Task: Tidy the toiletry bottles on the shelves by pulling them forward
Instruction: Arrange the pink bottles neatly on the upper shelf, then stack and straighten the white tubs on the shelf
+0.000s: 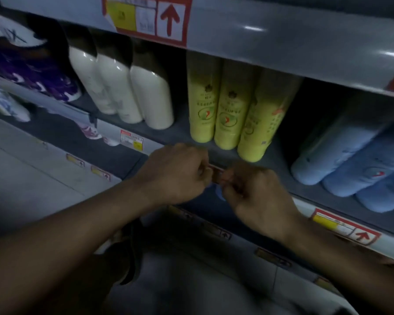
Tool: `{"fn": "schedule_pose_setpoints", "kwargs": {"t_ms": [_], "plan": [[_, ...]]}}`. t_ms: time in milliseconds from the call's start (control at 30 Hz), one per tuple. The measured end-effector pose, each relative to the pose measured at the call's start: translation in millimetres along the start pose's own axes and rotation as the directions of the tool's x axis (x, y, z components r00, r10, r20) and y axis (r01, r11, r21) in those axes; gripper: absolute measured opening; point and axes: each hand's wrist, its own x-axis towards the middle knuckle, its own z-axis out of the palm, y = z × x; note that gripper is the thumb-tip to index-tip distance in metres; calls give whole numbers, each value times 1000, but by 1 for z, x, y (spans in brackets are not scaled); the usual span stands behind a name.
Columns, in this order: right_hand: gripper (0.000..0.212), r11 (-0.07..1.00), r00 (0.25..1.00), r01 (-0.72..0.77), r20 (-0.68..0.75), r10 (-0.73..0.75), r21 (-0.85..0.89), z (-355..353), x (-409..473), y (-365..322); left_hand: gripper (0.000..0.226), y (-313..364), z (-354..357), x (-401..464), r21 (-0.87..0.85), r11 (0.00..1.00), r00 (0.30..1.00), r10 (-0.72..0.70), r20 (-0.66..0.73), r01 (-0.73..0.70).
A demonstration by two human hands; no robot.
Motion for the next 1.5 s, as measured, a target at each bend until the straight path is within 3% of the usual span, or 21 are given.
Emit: {"fn": "schedule_pose_setpoints", "kwargs": {"t_ms": [167,267,433,600,767,933,1033,1100,1233,1367,1500], "plan": [[18,997,1000,-8,-16,7,-82,16,18,-20,36,-41,-16,4,108,993,999,44,19,-46],[18,995,998,-47,-46,43,-90,27,27,-37,22,-69,-22,6,134,990,999,38,14,-39],[26,990,987,-100,-136,86,-96,48,53,-77,15,-118,-29,7,44,996,995,82,-58,-79],[17,971,977,-168,-164,140,-172,58,72,-113,14,-155,-41,8,-71,989,987,124,-106,-132],[17,942,969,-216,-177,174,-258,51,79,-126,13,-157,-57,6,-103,983,984,139,-114,-151],[16,964,964,-201,-208,163,-174,49,86,-120,21,-147,-83,-19,46,980,979,191,74,-195],[22,983,971,-148,-205,123,-109,54,100,-119,23,-141,-80,-27,3,984,984,176,-42,-176],[30,982,973,-149,-197,123,-119,58,106,-114,23,-141,-70,-23,82,977,976,201,-82,-195],[36,973,970,-157,-210,120,-168,66,118,-105,23,-154,-61,2,135,962,968,245,-50,-237],[33,960,966,-188,-213,143,-208,72,134,-110,23,-172,-56,25,57,972,973,229,18,-230],[28,949,966,-208,-205,160,-239,73,133,-115,12,-174,-52,31,-31,978,977,204,-54,-206]]}}
